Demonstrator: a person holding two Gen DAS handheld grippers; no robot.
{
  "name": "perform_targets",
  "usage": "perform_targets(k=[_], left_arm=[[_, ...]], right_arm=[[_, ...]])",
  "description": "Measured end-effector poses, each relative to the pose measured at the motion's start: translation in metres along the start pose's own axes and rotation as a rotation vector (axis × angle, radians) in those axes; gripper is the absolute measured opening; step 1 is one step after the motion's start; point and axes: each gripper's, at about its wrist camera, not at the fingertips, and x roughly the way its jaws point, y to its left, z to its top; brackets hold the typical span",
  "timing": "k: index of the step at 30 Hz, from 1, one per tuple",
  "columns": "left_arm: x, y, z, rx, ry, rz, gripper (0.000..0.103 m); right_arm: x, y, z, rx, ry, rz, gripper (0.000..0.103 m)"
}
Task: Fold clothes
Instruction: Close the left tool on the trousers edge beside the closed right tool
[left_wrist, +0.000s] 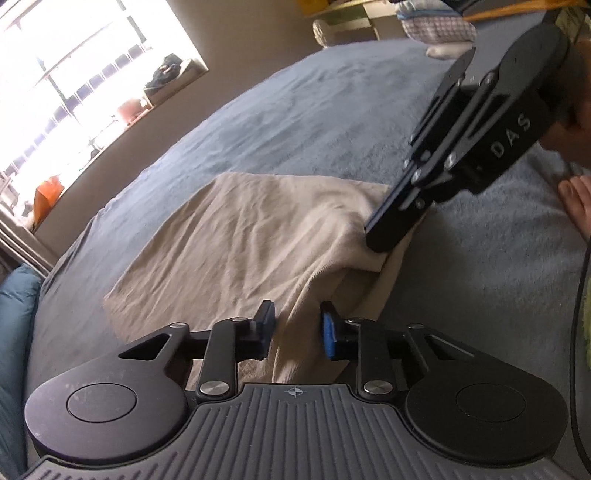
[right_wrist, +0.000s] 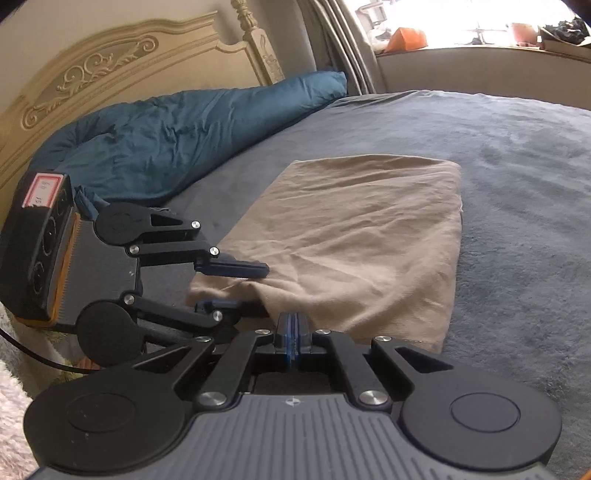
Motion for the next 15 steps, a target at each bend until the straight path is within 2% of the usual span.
perform_targets(k=[4, 8, 15], left_arm=[[-0.005, 0.003, 0.002, -0.022, -0.033, 0.024, 0.016], [-0.008, 0.003, 0.003, -0.047, -0.044, 0.023, 0.012], [-0.012, 0.002, 0.001, -0.068, -0.06, 0.008, 0.006]], right_arm=[[0.006, 0.001, 0.0, 0.005, 0.014, 0.0, 0.001], [0.021, 0.005, -0.002, 0.001, 0.02, -0.054, 0.001], [0.029, -0.001, -0.006, 0.136, -0.044, -0.098, 0.0]])
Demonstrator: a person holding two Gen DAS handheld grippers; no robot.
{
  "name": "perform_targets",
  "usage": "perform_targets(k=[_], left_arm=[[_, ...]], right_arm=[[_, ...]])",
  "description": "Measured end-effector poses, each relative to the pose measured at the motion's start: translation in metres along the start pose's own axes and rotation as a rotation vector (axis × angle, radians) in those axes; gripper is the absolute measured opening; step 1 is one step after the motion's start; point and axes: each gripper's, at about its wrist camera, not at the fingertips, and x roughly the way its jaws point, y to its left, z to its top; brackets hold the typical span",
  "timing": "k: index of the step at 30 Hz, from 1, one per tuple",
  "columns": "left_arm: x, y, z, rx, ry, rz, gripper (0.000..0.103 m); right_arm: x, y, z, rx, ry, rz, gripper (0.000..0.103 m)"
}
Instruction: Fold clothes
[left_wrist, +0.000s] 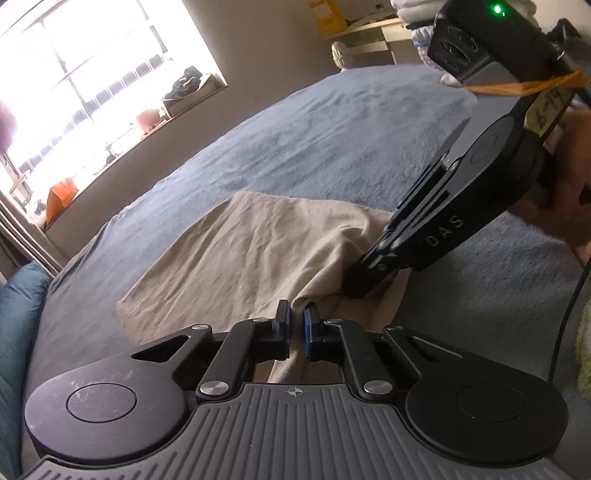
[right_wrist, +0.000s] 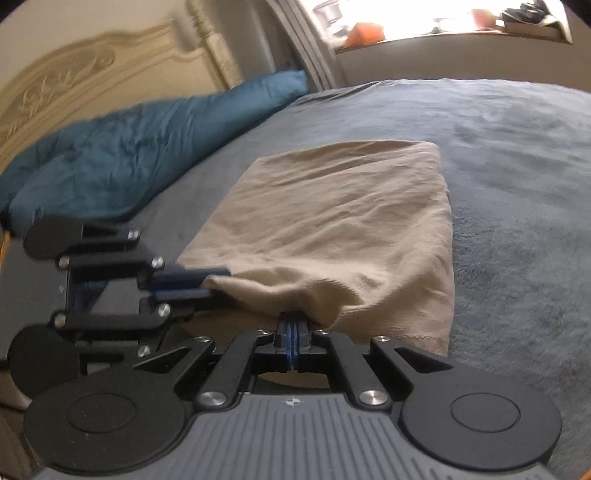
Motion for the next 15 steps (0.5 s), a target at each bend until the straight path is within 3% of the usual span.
perform_targets(k=[8, 13, 15], left_arm=[[0.0, -0.009, -0.004, 0.022, 0.033, -0.058, 0.007], [-0.012, 0.025, 0.0, -0.2, 0.004, -0.175, 0.023], [-0.01, 0.036, 0.001, -0.269, 0.003, -0.195, 0.023]], right_arm=[[0.014, -0.034, -0.02, 0.368, -0.1, 0.129, 0.0], [0.012, -0.039, -0.02, 0.394, -0.099, 0.149, 0.0], [0.012, -0.041, -0.021, 0.41, -0.098, 0.159, 0.0]])
